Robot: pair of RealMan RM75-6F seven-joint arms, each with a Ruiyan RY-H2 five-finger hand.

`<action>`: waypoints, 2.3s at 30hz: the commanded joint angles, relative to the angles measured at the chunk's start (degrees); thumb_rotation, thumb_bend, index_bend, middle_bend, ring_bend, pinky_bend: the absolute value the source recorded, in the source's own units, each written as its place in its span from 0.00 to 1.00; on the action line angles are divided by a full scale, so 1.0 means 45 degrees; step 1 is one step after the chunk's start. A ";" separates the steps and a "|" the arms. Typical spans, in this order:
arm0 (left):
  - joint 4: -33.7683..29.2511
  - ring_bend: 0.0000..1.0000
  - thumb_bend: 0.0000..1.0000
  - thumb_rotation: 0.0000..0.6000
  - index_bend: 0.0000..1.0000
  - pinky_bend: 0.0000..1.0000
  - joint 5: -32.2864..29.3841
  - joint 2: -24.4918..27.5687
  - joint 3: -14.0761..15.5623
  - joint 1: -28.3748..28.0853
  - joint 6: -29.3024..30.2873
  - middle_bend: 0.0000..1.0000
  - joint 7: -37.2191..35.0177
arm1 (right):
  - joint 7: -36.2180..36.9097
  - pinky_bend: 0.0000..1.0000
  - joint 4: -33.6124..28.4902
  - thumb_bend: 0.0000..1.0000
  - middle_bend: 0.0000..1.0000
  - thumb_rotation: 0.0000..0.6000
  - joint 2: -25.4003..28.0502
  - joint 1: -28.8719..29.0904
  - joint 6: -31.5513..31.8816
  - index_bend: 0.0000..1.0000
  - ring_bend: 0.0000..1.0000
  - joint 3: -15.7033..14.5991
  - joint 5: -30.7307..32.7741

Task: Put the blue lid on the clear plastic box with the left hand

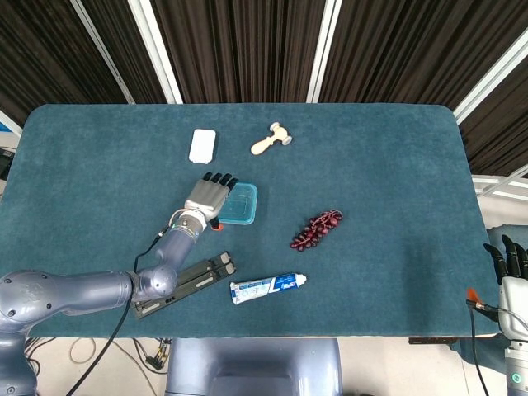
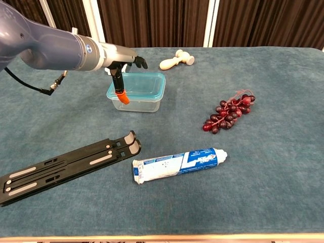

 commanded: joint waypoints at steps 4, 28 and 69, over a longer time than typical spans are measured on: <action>-0.0816 0.00 0.16 1.00 0.05 0.04 0.1503 0.0566 -0.0277 0.0229 0.0832 0.02 -0.0426 | -0.0012 0.00 0.0000 0.29 0.04 1.00 -0.0008 -0.0001 0.0017 0.17 0.02 0.0018 0.0018; 0.3427 0.10 0.39 1.00 0.52 0.22 0.4713 -0.1748 -0.1046 0.0424 -0.0627 0.30 -0.2494 | -0.0094 0.00 -0.0005 0.29 0.04 1.00 -0.0100 -0.0022 0.0049 0.17 0.02 0.0140 0.0288; 0.3857 0.08 0.52 1.00 0.66 0.17 0.4275 -0.2404 -0.1092 0.0373 -0.0611 0.30 -0.1074 | -0.0066 0.00 -0.0159 0.29 0.04 1.00 -0.0051 -0.0037 -0.0042 0.17 0.02 0.0166 0.0474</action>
